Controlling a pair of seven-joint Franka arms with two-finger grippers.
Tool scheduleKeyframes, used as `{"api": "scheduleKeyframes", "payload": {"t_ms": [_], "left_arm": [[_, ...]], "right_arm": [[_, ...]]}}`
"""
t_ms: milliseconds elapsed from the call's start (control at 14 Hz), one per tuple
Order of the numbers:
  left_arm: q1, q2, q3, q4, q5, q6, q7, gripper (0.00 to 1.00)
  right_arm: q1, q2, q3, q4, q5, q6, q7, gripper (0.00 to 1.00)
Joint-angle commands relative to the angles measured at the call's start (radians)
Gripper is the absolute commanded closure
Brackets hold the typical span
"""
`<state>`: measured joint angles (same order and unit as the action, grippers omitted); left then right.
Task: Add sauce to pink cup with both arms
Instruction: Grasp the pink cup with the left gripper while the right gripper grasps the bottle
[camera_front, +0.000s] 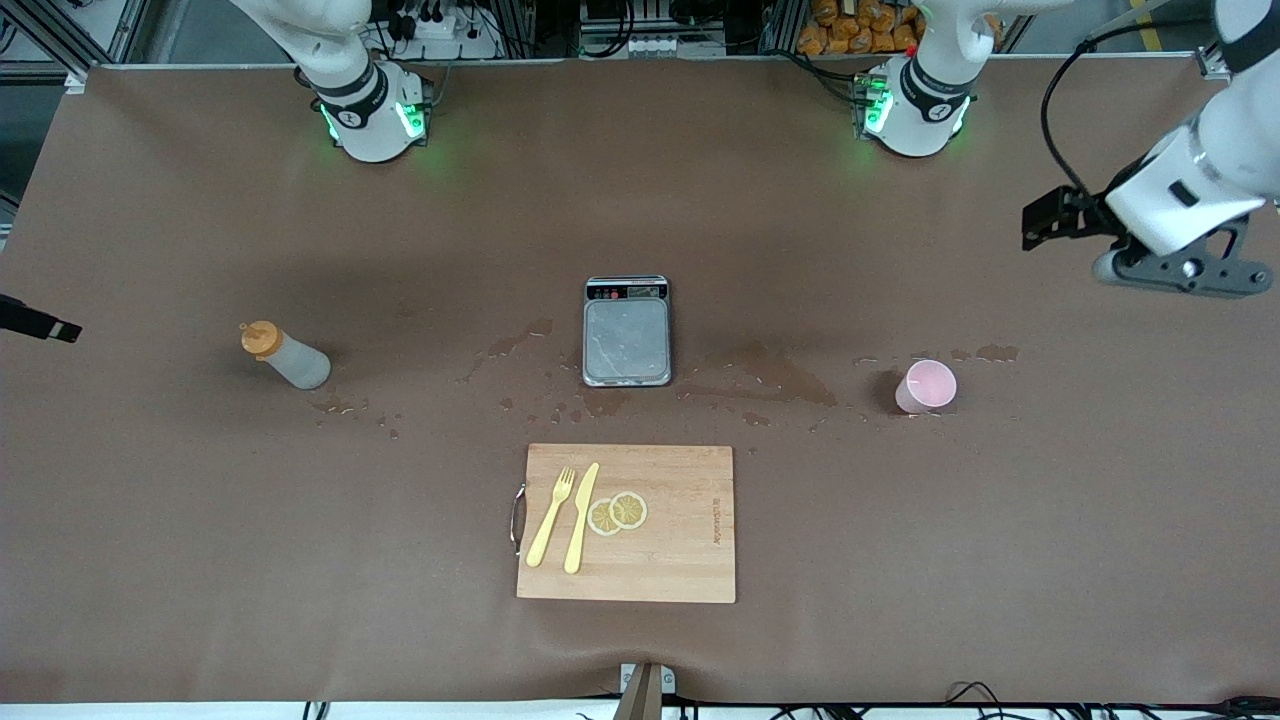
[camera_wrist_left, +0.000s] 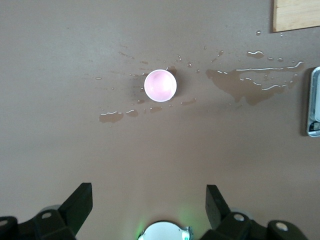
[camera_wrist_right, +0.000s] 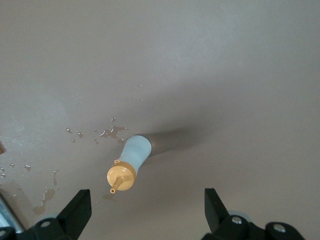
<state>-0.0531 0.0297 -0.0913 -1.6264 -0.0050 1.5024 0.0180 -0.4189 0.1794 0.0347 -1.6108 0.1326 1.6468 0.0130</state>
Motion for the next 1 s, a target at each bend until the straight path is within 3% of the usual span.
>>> {"api": "scheduleKeyframes", "payload": {"t_ms": [0, 142, 570, 926], "left_arm": [[0.007, 0.002, -0.004, -0.076, 0.010, 0.091, 0.005, 0.00], [0.009, 0.021, -0.002, -0.099, 0.010, 0.128, 0.005, 0.00], [0.012, 0.038, -0.004, -0.200, 0.011, 0.291, 0.005, 0.00], [0.012, 0.079, -0.004, -0.273, 0.020, 0.476, 0.019, 0.00]], "right_arm": [[-0.085, 0.051, 0.017, 0.006, 0.108, -0.048, 0.010, 0.00], [-0.122, 0.089, 0.017, 0.006, 0.146, -0.068, 0.028, 0.00], [-0.147, 0.136, 0.019, 0.011, 0.159, -0.108, 0.381, 0.00], [-0.215, 0.265, 0.017, 0.014, 0.272, -0.128, 0.466, 0.00]]}}
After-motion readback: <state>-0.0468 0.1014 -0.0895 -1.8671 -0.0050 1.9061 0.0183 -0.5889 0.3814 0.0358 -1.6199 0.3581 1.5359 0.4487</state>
